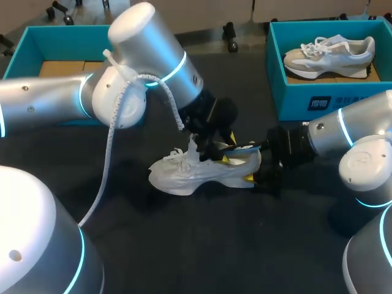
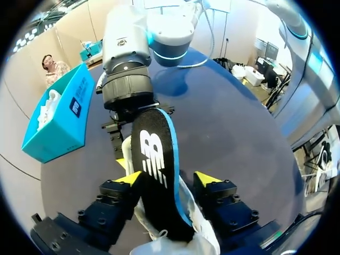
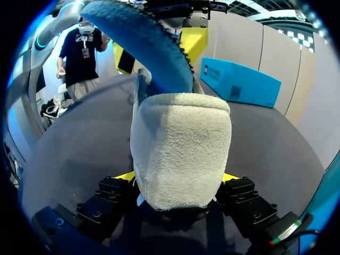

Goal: Take the shoe out of the shoebox, open the shoe tongue, remove and reinsert the insole, then place the shoe into the shoebox

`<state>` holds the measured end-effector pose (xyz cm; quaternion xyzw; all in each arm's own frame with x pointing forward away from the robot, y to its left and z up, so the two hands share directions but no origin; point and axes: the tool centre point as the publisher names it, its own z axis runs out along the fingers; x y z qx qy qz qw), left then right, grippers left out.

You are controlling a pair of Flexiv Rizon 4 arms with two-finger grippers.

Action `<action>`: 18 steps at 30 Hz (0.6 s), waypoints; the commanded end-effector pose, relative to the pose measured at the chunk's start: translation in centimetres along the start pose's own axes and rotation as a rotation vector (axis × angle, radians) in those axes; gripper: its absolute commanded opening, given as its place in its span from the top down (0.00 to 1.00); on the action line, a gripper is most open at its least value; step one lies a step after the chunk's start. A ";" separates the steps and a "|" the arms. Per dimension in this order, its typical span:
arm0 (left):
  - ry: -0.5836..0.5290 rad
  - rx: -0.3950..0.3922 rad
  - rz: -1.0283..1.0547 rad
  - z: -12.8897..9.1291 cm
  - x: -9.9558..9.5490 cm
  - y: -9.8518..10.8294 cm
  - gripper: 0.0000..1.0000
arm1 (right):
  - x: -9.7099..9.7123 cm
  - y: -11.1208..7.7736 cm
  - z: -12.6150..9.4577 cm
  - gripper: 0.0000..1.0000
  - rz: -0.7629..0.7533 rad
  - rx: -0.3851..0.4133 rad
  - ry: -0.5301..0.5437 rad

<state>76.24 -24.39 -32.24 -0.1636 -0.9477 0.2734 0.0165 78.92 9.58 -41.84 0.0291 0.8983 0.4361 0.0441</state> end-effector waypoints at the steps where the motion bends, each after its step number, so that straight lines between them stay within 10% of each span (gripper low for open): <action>1: -0.017 0.002 -0.002 0.6 0.0 0.0 0.45 | 0.0 -0.1 0.5 1.00 0.000 0.004 -0.003; 11: -0.036 -0.003 -0.012 1.4 -0.8 0.0 0.54 | 0.0 -0.1 0.5 1.00 0.000 0.004 -0.003; 16: -0.034 -0.006 -0.026 1.7 -1.1 -0.2 1.00 | 0.0 -0.1 0.5 1.00 0.000 0.004 -0.003; 18: -0.031 -0.008 -0.029 1.8 -1.1 -0.2 1.00 | 0.0 -0.1 0.5 1.00 0.000 0.004 -0.003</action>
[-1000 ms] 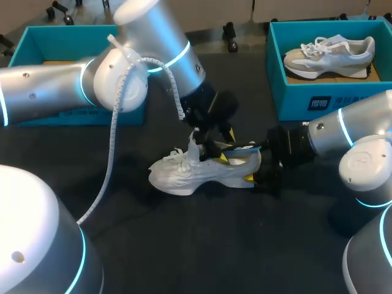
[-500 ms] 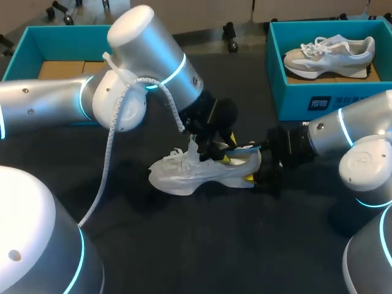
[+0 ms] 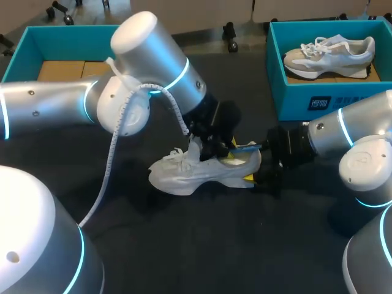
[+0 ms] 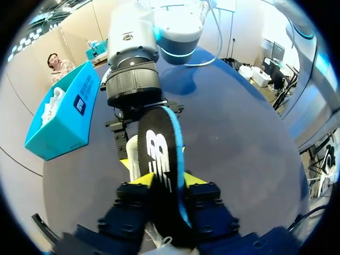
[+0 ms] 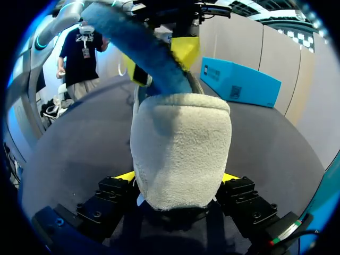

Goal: Take the shoe out of the shoebox, open the shoe tongue, remove and reinsert the insole, then place the shoe into the shoebox

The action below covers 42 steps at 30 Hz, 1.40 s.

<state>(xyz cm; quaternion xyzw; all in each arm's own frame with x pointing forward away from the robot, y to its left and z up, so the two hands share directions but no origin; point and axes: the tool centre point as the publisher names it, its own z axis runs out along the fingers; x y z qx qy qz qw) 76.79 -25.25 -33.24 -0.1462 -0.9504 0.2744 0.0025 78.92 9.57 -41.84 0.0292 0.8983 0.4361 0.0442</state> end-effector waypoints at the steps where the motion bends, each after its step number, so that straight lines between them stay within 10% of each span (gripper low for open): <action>1: 0.010 -0.007 -0.005 0.6 -0.4 -0.3 1.00 | 0.0 0.0 0.5 1.00 0.000 0.004 -0.003; 30: 0.267 0.202 -0.215 -12.6 -0.8 -9.2 1.00 | 0.0 0.0 0.5 1.00 0.000 0.004 -0.003; 42: 0.292 0.211 -0.212 -12.8 -0.7 -9.3 1.00 | 0.0 0.0 0.5 1.00 0.000 0.004 -0.003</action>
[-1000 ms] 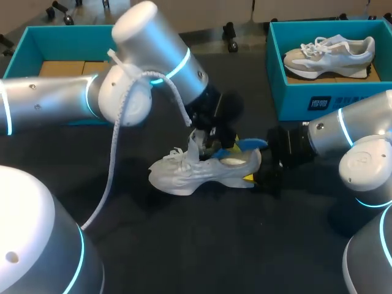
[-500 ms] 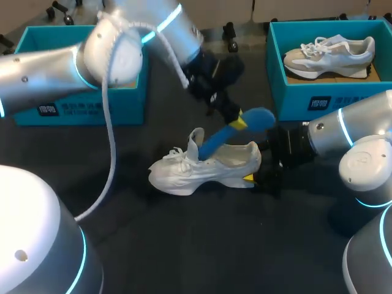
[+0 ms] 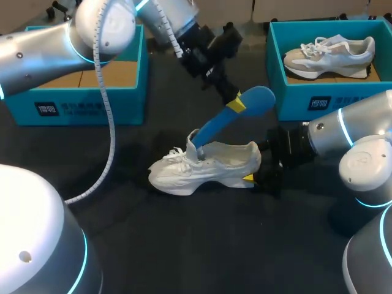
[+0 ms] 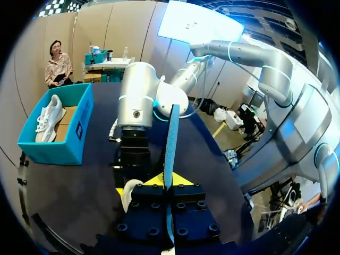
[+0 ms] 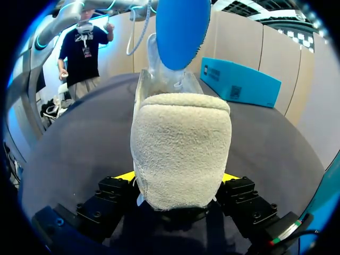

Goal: Take the shoe out of the shoebox, open the shoe tongue, remove and reinsert the insole, then place the shoe into the shoebox

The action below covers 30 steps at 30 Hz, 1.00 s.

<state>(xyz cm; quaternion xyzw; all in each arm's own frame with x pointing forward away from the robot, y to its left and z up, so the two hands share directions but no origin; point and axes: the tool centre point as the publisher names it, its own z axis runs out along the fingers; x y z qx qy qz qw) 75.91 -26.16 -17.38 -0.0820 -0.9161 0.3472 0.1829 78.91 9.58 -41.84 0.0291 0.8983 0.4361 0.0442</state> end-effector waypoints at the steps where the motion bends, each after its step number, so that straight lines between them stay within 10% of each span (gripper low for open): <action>1: 0.003 -0.001 0.000 0.1 -0.1 -0.1 1.00 | 0.0 -0.1 0.5 1.00 0.000 0.004 -0.003; 30: 0.271 0.378 -0.481 -6.2 8.5 -5.3 1.00 | 0.0 -0.1 0.5 1.00 0.000 0.004 -0.003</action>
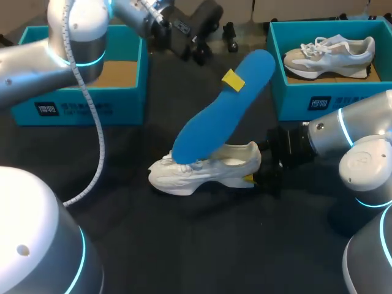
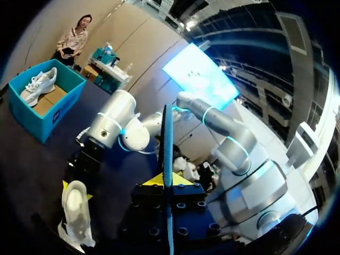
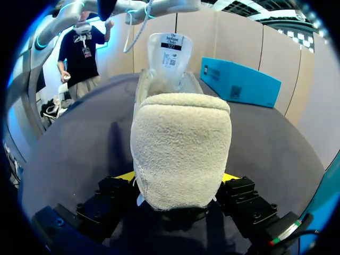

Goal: Take the shoe out of the shoebox, open the shoe tongue, remove and reinsert the insole, then place the shoe into the shoebox

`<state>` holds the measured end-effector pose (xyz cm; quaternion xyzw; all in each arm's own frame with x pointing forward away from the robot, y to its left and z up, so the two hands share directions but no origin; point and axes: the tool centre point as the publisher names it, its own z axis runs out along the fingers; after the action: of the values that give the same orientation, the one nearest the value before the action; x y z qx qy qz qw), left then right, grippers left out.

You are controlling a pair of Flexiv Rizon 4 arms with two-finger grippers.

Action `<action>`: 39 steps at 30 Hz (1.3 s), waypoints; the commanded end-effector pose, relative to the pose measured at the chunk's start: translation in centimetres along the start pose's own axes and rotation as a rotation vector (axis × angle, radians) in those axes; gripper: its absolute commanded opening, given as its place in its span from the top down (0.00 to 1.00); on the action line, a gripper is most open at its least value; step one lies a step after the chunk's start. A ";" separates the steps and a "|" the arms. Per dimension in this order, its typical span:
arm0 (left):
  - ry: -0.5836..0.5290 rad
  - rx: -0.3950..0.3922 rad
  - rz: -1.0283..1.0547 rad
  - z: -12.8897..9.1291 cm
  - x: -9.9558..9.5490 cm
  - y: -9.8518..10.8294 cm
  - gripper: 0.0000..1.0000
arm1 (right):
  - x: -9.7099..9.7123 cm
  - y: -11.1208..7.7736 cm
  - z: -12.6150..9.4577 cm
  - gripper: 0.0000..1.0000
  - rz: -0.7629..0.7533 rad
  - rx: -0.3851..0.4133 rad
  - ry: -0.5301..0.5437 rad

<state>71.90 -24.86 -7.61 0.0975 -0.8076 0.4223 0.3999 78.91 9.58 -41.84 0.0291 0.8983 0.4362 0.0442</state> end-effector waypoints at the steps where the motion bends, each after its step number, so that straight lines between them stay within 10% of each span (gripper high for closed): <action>1: -0.022 0.087 -0.040 0.0 1.8 1.0 1.00 | -0.1 -0.1 0.5 1.00 0.000 0.004 -0.003; 14: -0.027 0.371 -0.126 -0.5 6.0 0.2 1.00 | -0.1 -0.1 0.5 1.00 0.000 0.004 -0.003; 27: -0.027 0.371 -0.126 -0.5 6.0 0.2 1.00 | -0.1 -0.1 0.5 1.00 0.000 0.004 -0.003; 39: 0.038 0.553 -0.105 -1.6 9.5 -0.4 1.00 | -0.1 -0.1 0.5 1.00 0.000 0.004 -0.003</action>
<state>67.48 -22.61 -0.24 0.2226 -0.6641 0.5877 0.4051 78.92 9.58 -41.85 0.0292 0.8983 0.4361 0.0441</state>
